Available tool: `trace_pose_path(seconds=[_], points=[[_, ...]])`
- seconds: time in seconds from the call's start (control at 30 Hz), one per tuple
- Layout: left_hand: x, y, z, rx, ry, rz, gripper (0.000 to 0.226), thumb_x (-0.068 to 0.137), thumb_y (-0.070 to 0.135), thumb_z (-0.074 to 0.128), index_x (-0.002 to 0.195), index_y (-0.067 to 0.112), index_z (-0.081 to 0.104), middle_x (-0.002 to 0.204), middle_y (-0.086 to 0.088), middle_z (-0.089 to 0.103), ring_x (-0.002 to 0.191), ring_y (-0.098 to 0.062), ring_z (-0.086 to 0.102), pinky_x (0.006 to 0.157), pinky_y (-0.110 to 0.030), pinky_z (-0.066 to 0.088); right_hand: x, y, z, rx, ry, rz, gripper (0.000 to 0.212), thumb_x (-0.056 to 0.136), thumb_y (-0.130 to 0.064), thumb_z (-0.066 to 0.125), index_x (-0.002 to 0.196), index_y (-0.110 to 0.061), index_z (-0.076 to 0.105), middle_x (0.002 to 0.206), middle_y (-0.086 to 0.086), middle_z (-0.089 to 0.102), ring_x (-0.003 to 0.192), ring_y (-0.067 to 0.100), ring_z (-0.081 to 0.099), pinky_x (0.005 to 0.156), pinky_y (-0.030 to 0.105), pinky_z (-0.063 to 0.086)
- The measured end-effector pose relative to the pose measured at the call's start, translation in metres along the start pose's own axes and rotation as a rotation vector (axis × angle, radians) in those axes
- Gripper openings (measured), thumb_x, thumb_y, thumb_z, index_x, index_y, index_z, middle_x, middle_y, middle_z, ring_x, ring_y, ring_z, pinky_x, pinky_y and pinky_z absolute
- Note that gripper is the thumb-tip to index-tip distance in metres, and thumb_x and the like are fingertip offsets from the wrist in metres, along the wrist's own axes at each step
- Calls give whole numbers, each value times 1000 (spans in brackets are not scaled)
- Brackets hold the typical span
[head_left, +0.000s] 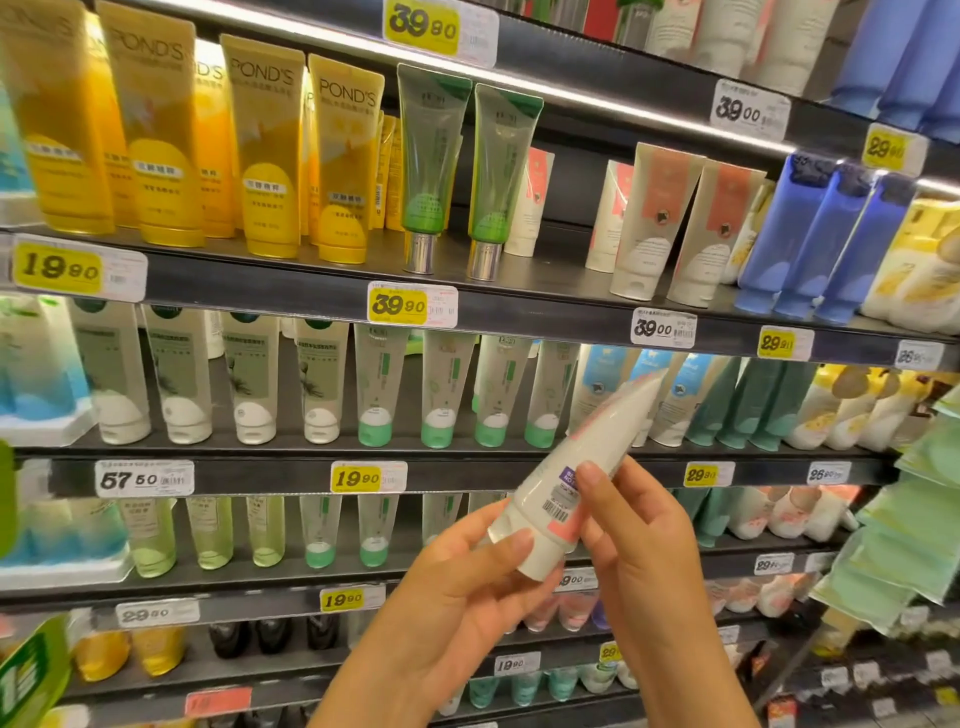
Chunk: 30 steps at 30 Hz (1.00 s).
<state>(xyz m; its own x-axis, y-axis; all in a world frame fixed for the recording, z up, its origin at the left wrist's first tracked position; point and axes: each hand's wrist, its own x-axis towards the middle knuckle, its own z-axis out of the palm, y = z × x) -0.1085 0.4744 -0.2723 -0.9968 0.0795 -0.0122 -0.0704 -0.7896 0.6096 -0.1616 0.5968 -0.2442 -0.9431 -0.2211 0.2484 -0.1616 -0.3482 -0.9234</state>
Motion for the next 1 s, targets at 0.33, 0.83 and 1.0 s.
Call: trace_pose_path(seconds=[0.33, 0.83, 1.0], points=[[-4, 3, -1, -193, -34, -126, 40, 75, 21, 62, 103, -7, 68, 114, -32, 62, 90, -41, 67, 77, -43, 58, -1, 10, 4, 317, 12, 6, 30, 79, -21, 55, 105, -11, 68, 97, 8, 73, 83, 14, 70, 65, 25, 56], [3, -2, -15, 845, 202, 570, 50, 72, -9, 71, 102, 31, 66, 110, 10, 63, 103, -4, 62, 80, -17, 51, 0, 12, 6, 244, -25, 174, 39, 76, -23, 60, 113, -8, 60, 102, 9, 71, 93, 18, 68, 71, 27, 57], [-1, 0, -14, 1150, 206, 738, 46, 70, 15, 67, 110, 35, 58, 110, 22, 54, 111, -7, 54, 92, -28, 49, 1, 14, 7, 326, -31, 198, 40, 77, -22, 59, 114, -8, 60, 102, 8, 70, 94, 19, 66, 76, 34, 52]])
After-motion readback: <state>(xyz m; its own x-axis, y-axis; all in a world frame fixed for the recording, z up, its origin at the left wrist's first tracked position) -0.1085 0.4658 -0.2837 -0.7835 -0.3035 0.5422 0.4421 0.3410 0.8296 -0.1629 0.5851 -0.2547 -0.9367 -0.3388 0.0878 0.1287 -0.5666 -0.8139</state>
